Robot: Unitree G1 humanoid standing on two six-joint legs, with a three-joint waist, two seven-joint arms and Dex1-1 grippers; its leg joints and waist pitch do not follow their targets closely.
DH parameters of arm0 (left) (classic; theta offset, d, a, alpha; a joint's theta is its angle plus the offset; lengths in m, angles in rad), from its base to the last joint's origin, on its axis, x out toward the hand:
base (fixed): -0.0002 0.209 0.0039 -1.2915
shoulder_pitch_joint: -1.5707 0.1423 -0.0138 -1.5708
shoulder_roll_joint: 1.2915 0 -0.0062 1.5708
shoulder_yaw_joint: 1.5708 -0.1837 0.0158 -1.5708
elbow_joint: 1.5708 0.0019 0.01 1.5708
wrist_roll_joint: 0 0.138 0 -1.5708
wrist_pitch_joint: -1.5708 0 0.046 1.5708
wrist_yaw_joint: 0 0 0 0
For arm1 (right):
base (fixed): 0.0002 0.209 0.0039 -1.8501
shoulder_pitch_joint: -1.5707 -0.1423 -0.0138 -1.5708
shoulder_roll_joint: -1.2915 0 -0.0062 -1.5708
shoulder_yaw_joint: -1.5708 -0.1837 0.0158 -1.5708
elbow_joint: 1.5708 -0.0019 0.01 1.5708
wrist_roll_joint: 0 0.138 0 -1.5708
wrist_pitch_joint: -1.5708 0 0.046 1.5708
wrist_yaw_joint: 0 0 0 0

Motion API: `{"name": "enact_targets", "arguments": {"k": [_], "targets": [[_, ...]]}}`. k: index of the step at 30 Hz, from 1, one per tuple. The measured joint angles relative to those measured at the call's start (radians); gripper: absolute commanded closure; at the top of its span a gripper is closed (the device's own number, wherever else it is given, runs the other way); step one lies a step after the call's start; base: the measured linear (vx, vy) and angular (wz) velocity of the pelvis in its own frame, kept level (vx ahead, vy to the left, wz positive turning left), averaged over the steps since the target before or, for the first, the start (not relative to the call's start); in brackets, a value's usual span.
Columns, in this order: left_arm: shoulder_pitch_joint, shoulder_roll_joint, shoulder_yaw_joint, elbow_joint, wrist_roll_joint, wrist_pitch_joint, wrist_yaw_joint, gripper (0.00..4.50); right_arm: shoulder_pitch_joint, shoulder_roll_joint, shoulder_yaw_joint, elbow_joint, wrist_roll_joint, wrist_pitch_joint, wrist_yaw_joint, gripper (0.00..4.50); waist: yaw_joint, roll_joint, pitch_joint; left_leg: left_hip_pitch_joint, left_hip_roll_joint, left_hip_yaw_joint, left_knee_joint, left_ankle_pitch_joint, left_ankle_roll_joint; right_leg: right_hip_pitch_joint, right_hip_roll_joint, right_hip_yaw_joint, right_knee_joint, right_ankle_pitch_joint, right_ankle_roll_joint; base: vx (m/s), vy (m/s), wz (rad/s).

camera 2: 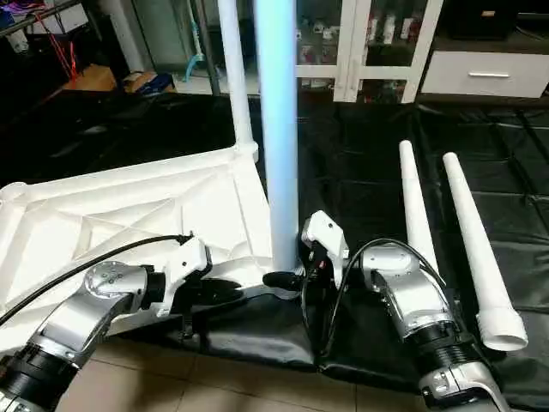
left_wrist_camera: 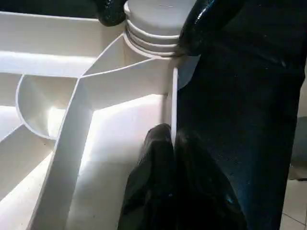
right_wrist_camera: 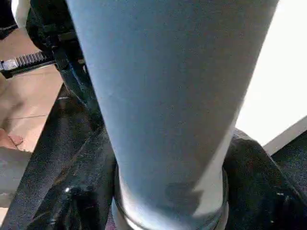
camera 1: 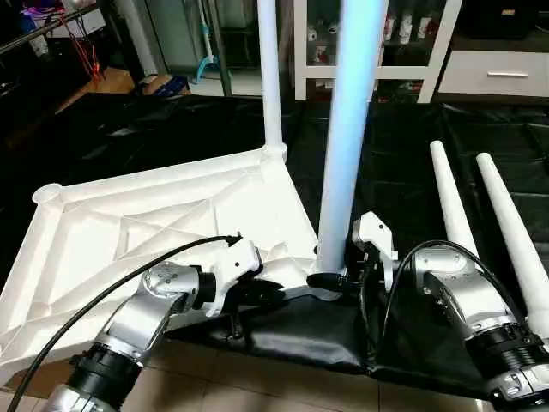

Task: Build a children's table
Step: Rotate leg to tighten

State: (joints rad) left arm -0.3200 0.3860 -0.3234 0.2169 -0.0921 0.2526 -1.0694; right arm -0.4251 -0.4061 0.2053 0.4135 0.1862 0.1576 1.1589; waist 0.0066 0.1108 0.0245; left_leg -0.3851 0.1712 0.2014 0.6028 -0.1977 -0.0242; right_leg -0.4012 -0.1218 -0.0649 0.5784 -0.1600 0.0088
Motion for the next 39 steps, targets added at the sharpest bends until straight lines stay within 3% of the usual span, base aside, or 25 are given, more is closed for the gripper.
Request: {"name": "enact_targets", "arguments": {"k": [5,9,13,17,19,21,23,28,30,35,39], "targets": [[-0.018,-0.032,0.015,0.028,0.027,0.012,0.072,4.5,-0.002,0.071,-0.015,0.027,-0.036,-0.019,-0.167,1.87,-0.016,-0.003,-0.001,0.002,0.0,0.0,0.0,0.0,0.0,0.001,0.0,0.0,0.0,0.0,0.0,0.0,0.0,0.0],[-0.105,-0.163,0.044,0.151,0.08,0.032,0.289,4.5,-0.052,0.206,-0.081,0.07,-0.117,0.074,-0.535,1.87,-0.027,-0.003,-0.001,0.002,-0.001,0.0,0.0,0.0,-0.001,0.001,0.0,0.002,-0.001,-0.001,0.002,0.0,0.0,0.0],[-0.17,-0.264,0.05,0.233,0.096,0.07,0.436,4.5,-0.097,0.312,-0.141,0.115,-0.151,0.12,-0.822,1.87,-0.028,-0.001,-0.002,0.001,-0.005,0.0,0.0,0.0,-0.001,0.001,-0.002,0.003,-0.001,-0.002,0.003,0.0,0.0,0.0],[-0.198,-0.289,0.054,0.271,0.096,0.072,0.468,4.5,-0.114,0.348,-0.168,0.152,-0.149,0.093,-0.895,1.87,-0.027,0.0,-0.002,0.0,-0.005,-0.001,0.0,0.0,-0.001,0.001,-0.003,0.002,-0.001,-0.002,0.003,0.0,0.0,0.0],[-0.208,-0.293,0.059,0.288,0.094,0.066,0.468,4.5,-0.118,0.352,-0.179,0.174,-0.144,0.064,-0.895,1.87,-0.026,0.0,-0.002,-0.001,-0.005,-0.001,0.0,0.0,-0.001,0.001,-0.003,0.002,-0.001,-0.002,0.003,0.0,0.0,0.0],[-0.209,-0.295,0.061,0.291,0.095,0.064,0.468,4.5,-0.117,0.354,-0.191,0.177,-0.133,0.056,-0.885,1.32,-0.025,0.0,-0.002,-0.002,-0.005,-0.001,0.0,0.0,-0.001,0.002,-0.004,0.002,-0.001,-0.002,0.003,0.0,0.0,0.0],[-0.209,-0.294,0.065,0.295,0.099,0.056,0.473,4.5,-0.112,0.355,-0.207,0.17,-0.104,0.056,-0.857,1.16,-0.027,0.001,-0.002,-0.002,-0.005,-0.001,-0.001,0.0,-0.001,0.002,-0.004,0.001,-0.001,-0.001,0.003,0.0,0.0,0.0],[-0.198,-0.238,0.089,0.316,0.128,-0.021,0.502,4.5,-0.069,0.391,-0.208,0.05,-0.014,0.073,-0.715,0.7,-0.049,0.002,-0.001,-0.003,-0.002,-0.006,-0.002,0.0,-0.001,-0.001,-0.001,-0.004,0.0,0.0,0.003,0.0,0.0,0.0],[-0.176,-0.209,0.093,0.294,0.124,-0.036,0.468,4.5,-0.06,0.354,-0.188,0.014,0.027,0.106,-0.61,0.55,-0.053,0.003,-0.001,-0.002,-0.002,-0.006,-0.002,0.0,-0.001,-0.002,-0.001,-0.005,0.0,0.002,-0.001,0.0,0.0,0.0],[-0.069,-0.098,0.092,0.16,0.06,-0.057,0.279,4.5,-0.027,0.143,-0.081,-0.065,0.046,0.125,-0.304,0.18,-0.038,0.005,-0.001,-0.002,0.0,-0.005,-0.002,0.0,-0.001,-0.002,-0.001,-0.004,-0.001,-0.002,0.005,0.0,0.0,0.0],[-0.032,-0.073,0.05,0.085,0.035,-0.061,0.146,4.5,-0.019,0.087,-0.055,-0.065,0.029,0.12,-0.211,0.18,-0.001,0.006,-0.001,-0.002,0.0,-0.001,-0.002,0.0,-0.001,-0.002,-0.002,-0.003,0.0,-0.004,0.006,0.0,0.0,0.0]]}}
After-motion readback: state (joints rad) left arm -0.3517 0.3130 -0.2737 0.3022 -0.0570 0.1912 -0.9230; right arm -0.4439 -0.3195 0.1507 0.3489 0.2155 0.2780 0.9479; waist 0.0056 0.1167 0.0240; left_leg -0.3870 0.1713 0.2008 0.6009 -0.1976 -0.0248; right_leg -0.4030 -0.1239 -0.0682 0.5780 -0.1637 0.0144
